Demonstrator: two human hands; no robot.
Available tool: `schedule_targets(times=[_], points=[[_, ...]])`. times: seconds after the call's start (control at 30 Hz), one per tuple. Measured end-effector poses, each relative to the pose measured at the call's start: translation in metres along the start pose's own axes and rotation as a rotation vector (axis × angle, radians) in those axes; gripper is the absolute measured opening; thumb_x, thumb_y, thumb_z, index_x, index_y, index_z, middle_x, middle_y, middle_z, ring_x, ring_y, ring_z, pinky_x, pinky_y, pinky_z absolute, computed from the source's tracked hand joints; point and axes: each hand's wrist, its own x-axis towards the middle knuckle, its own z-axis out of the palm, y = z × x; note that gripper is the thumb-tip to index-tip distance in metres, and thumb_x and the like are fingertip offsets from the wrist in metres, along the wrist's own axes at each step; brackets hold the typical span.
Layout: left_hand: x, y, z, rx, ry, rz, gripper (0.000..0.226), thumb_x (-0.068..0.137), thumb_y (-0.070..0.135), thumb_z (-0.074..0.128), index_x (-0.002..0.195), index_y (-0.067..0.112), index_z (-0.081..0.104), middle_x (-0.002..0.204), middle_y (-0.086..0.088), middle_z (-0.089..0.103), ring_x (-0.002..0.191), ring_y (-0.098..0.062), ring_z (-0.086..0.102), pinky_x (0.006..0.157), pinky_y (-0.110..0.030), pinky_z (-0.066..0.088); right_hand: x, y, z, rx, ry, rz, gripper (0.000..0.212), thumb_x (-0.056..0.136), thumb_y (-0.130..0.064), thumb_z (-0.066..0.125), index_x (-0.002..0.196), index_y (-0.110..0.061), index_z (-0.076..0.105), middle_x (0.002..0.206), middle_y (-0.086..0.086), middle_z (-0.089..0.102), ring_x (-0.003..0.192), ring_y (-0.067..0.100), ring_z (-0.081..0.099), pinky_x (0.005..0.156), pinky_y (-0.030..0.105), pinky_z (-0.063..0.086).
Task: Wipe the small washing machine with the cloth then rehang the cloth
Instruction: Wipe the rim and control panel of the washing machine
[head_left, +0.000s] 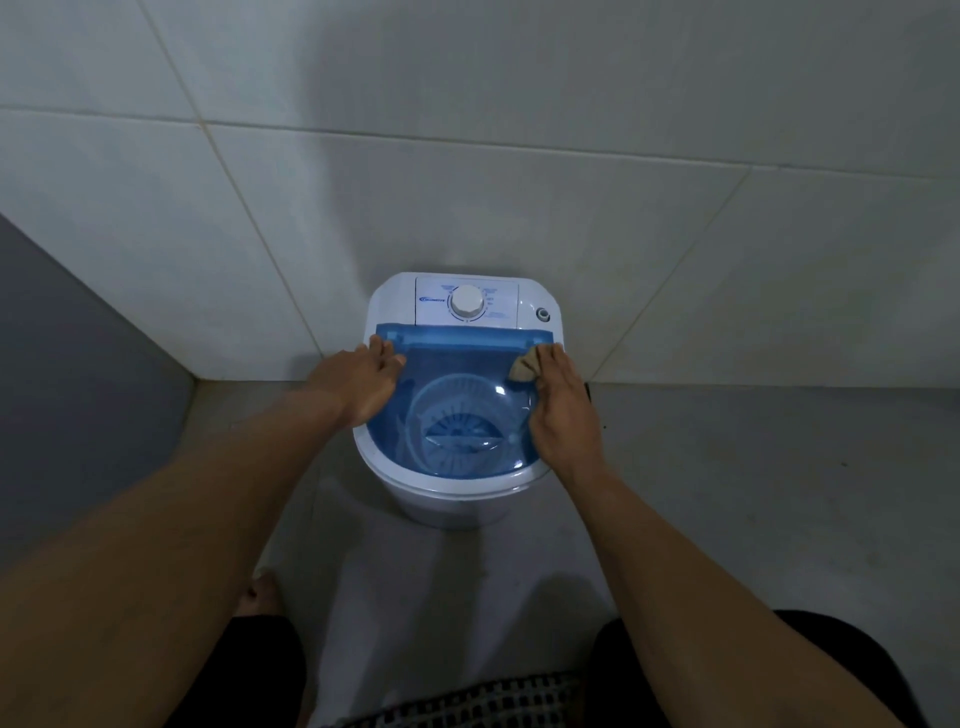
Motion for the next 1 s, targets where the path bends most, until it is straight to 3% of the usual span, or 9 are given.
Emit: schedule_targets(times=[0.13,0.23,0.27,0.33,0.4,0.5,0.6,1.0], points=[[0.001,0.0,-0.001,0.015,-0.003,0.01,0.059,0.103,0.045,0.015,0.154,0.017,0.012,0.161,-0.01,0.019,0.14,-0.032,0.034,0.112,-0.039,0.028,-0.02,-0.002,0.002,0.077,0.06,0.096,0.051,0.099,-0.003,0.037,0.149,-0.012,0.033,0.157,0.009,0.029,0.146,0.021,0.024,0.116,0.025,0.014],[0.002,-0.002,0.0,0.023,0.002,0.016,0.059,0.103,0.044,0.017,0.154,0.017,0.013,0.162,-0.008,0.015,0.141,-0.032,0.032,0.113,-0.039,0.026,-0.036,0.003,0.008,0.122,0.036,0.134,0.043,0.103,-0.022,0.03,0.142,-0.01,0.044,0.15,0.01,0.04,0.141,0.026,0.032,0.12,0.039,0.023],[0.003,-0.003,0.0,0.024,-0.001,0.019,0.058,0.103,0.044,0.018,0.154,0.017,0.013,0.162,-0.008,0.015,0.141,-0.032,0.032,0.113,-0.039,0.026,-0.04,0.006,0.011,0.138,0.031,0.118,0.05,0.103,-0.036,0.022,0.135,-0.007,0.048,0.144,0.013,0.045,0.136,0.029,0.039,0.117,0.045,0.028],[0.004,-0.004,0.001,0.018,0.001,0.015,0.059,0.103,0.044,0.019,0.154,0.017,0.013,0.161,-0.008,0.017,0.14,-0.032,0.034,0.112,-0.039,0.028,-0.052,0.009,0.016,0.147,0.03,0.12,0.066,0.101,-0.049,0.011,0.13,-0.006,0.051,0.141,0.015,0.047,0.133,0.03,0.042,0.116,0.042,0.029],[0.006,-0.004,0.002,0.008,0.002,0.005,0.06,0.102,0.046,0.019,0.154,0.017,0.013,0.16,-0.009,0.021,0.139,-0.033,0.036,0.111,-0.04,0.029,-0.068,0.002,0.017,0.08,0.062,0.096,0.048,0.102,-0.027,0.025,0.142,-0.009,0.043,0.151,0.012,0.039,0.143,0.025,0.03,0.12,0.036,0.019],[0.009,-0.005,0.002,0.006,-0.005,0.005,0.06,0.102,0.046,0.019,0.154,0.017,0.013,0.161,-0.008,0.019,0.14,-0.032,0.033,0.113,-0.04,0.027,-0.094,-0.013,0.023,0.007,0.068,-0.041,0.059,0.092,-0.003,0.035,0.15,-0.013,0.03,0.157,0.008,0.028,0.148,0.02,0.015,0.122,0.041,0.006],[0.012,-0.009,0.003,0.001,-0.007,0.003,0.061,0.101,0.048,0.02,0.154,0.018,0.013,0.161,-0.007,0.019,0.142,-0.03,0.031,0.115,-0.039,0.024,-0.107,-0.023,0.035,-0.107,0.004,-0.152,0.063,0.085,-0.008,0.037,0.148,-0.013,0.033,0.157,0.006,0.029,0.148,0.02,0.016,0.121,0.044,0.001],[0.013,-0.01,0.006,0.009,-0.008,0.024,0.06,0.102,0.045,0.019,0.154,0.017,0.013,0.162,-0.004,0.013,0.146,-0.028,0.023,0.116,-0.039,0.02,-0.112,-0.066,0.062,-0.291,-0.2,-0.48,0.067,0.081,-0.009,0.036,0.147,-0.015,0.036,0.155,0.008,0.035,0.146,0.022,0.024,0.116,0.048,0.019]])
